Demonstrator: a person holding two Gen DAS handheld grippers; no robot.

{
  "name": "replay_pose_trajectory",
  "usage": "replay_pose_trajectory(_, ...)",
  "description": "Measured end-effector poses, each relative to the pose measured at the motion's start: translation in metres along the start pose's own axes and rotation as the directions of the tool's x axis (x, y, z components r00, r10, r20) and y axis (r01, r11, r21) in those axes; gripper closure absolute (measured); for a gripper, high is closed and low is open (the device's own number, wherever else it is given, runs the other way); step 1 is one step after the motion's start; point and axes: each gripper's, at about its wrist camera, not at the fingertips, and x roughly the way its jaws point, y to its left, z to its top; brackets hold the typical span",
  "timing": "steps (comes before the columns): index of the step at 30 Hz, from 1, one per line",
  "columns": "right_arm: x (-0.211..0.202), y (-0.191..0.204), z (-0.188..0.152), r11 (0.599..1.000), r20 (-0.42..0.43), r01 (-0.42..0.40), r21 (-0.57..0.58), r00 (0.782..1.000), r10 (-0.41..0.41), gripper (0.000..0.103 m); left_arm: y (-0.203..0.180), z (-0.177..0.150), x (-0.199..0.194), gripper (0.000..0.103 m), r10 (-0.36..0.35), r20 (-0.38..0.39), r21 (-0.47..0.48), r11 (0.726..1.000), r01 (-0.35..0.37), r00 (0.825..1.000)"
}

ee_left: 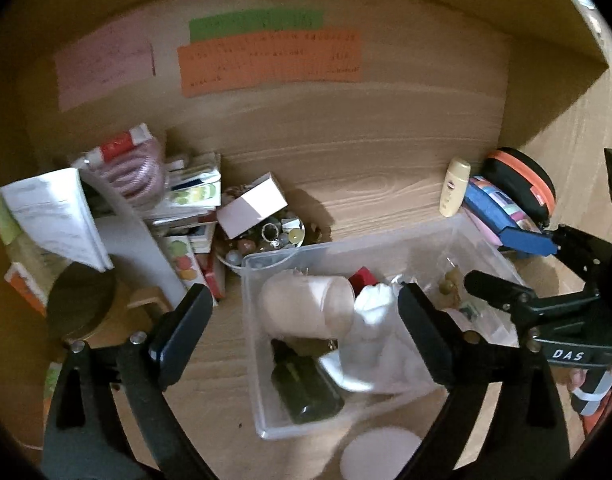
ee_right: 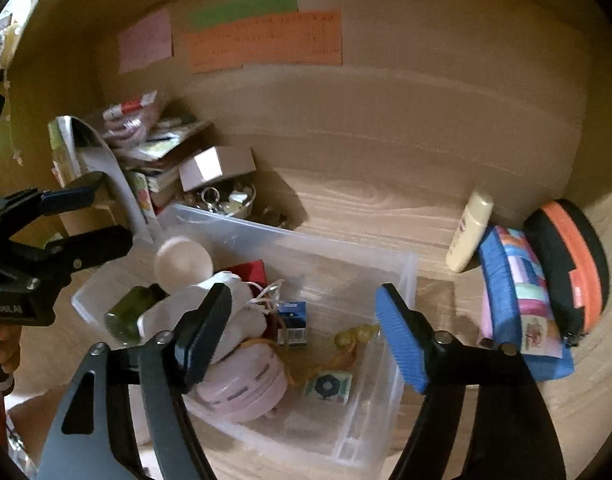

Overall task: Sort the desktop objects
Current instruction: 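Open the left tool to drop the cup in the bin while the right tool releases the charm, then grasp the white round lid with the left tool while the right tool grasps the seashell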

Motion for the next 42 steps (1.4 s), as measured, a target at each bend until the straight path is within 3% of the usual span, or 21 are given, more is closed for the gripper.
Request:
replay_pose_trajectory(8, -0.036, 0.031, -0.025, 0.999, -0.008, -0.007, -0.044, 1.0, 0.007, 0.03, 0.007, -0.032, -0.033, 0.003, -0.01, 0.006, -0.005, 1.0, 0.01, 1.0)
replay_pose_trajectory(13, -0.052, 0.059, -0.058, 0.996, -0.033, -0.028, -0.084, 0.999, 0.025, 0.03, 0.008, -0.053, -0.041, 0.003, -0.011, -0.02, -0.005, 1.0, 0.011, 1.0)
replay_pose_trajectory(19, -0.05, 0.098, -0.104, 0.985, -0.126, -0.109, -0.132, 0.988, 0.092, 0.03, 0.009, -0.083, -0.045, 0.003, -0.031, -0.058, -0.022, 0.999, 0.03, 0.998)
replay_pose_trajectory(25, -0.036, 0.118, -0.129, 0.977, -0.186, -0.145, -0.156, 0.976, 0.115, 0.033, 0.015, -0.111, -0.047, 0.003, -0.05, -0.093, -0.054, 0.998, 0.045, 0.994)
replay_pose_trajectory(29, -0.027, 0.121, -0.136, 0.975, -0.227, -0.157, -0.156, 0.967, 0.12, 0.056, 0.014, -0.122, -0.041, 0.003, -0.058, -0.121, -0.063, 0.997, 0.051, 0.991)
replay_pose_trajectory(32, -0.024, 0.119, -0.137, 0.977, -0.231, -0.164, -0.136, 0.964, 0.129, 0.059, 0.009, -0.127, -0.035, 0.003, -0.073, -0.141, -0.062, 0.996, 0.065, 0.987)
replay_pose_trajectory(36, -0.025, 0.118, -0.138, 0.976, -0.223, -0.178, -0.124, 0.964, 0.147, 0.079, -0.002, -0.129, -0.026, 0.003, -0.089, -0.163, -0.045, 0.996, 0.083, 0.983)
replay_pose_trajectory(39, -0.026, 0.114, -0.139, 0.977, -0.218, -0.179, -0.117, 0.964, 0.151, 0.086, -0.009, -0.128, -0.02, 0.003, -0.101, -0.177, -0.035, 0.995, 0.097, 0.979)
replay_pose_trajectory(42, -0.029, 0.106, -0.14, 0.981, -0.213, -0.177, -0.084, 0.965, 0.155, 0.086, -0.018, -0.126, -0.013, 0.003, -0.104, -0.191, -0.016, 0.995, 0.102, 0.976)
